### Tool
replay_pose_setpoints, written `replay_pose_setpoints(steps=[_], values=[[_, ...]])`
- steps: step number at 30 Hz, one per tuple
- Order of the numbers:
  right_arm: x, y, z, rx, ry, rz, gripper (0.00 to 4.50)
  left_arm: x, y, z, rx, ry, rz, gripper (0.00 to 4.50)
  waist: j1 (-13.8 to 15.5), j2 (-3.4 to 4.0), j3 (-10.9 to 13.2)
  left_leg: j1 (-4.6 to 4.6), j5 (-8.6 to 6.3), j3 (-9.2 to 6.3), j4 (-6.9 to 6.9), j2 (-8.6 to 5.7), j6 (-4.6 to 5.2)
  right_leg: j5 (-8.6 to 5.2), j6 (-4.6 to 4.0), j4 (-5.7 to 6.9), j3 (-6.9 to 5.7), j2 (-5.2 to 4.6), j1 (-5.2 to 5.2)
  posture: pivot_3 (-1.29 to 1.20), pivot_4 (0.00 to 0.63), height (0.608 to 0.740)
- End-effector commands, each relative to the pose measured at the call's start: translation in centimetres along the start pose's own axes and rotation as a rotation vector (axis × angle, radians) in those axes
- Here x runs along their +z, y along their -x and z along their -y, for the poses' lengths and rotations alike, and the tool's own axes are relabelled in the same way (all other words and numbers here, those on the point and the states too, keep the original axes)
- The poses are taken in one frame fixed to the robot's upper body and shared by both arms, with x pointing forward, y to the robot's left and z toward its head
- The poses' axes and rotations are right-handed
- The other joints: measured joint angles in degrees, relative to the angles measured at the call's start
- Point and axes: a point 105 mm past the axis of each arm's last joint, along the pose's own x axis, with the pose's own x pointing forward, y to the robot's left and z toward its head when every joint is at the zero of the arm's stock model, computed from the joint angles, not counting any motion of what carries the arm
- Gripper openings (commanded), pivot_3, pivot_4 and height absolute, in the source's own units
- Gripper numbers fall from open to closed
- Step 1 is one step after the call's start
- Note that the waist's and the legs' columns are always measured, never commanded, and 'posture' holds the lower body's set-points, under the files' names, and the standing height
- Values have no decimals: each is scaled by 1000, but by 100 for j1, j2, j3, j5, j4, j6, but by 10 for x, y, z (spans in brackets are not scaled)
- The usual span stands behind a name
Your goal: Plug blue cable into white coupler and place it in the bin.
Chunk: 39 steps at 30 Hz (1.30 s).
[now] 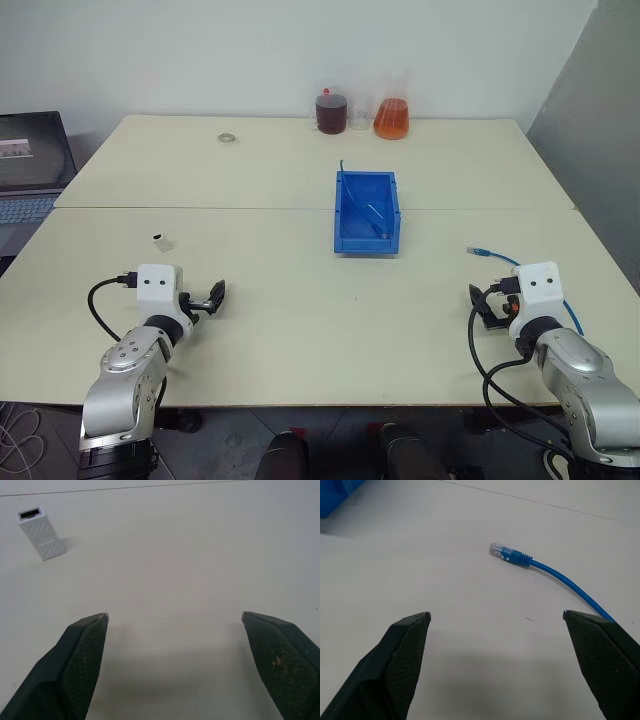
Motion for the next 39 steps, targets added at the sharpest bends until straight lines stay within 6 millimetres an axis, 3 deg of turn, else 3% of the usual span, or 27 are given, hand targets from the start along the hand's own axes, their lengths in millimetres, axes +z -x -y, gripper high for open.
replay_pose_setpoints(steps=[1, 29, 37, 39], values=[[11, 3, 8, -34, 15, 44, 4500, 18, 3, -3, 7, -29, 72, 4474, 0, 0, 0, 0, 0, 0, 0, 0, 0, 0, 0, 0, 0, 0, 0, 0, 150, 740], [10, 1, 7, -24, 24, 36, 4500, 11, 21, -23, 160, -14, 72, 4474, 2, 0, 0, 0, 0, 0, 0, 0, 0, -1, 1, 0, 1, 0, 0, 0, 150, 740], [10, 3, 10, -34, 27, 35, 4500, 17, 13, -2, 54, -10, 89, 4474, 2, 0, 0, 0, 0, 0, 0, 0, 0, -1, 1, 0, 0, 0, 0, 0, 150, 740], [10, 5, 11, -40, 29, 35, 4500, 27, 7, 21, -68, -71, 111, 4474, 2, 0, 0, 0, 0, 0, 0, -1, 0, 0, 0, 0, 0, 0, 0, 0, 150, 740]])
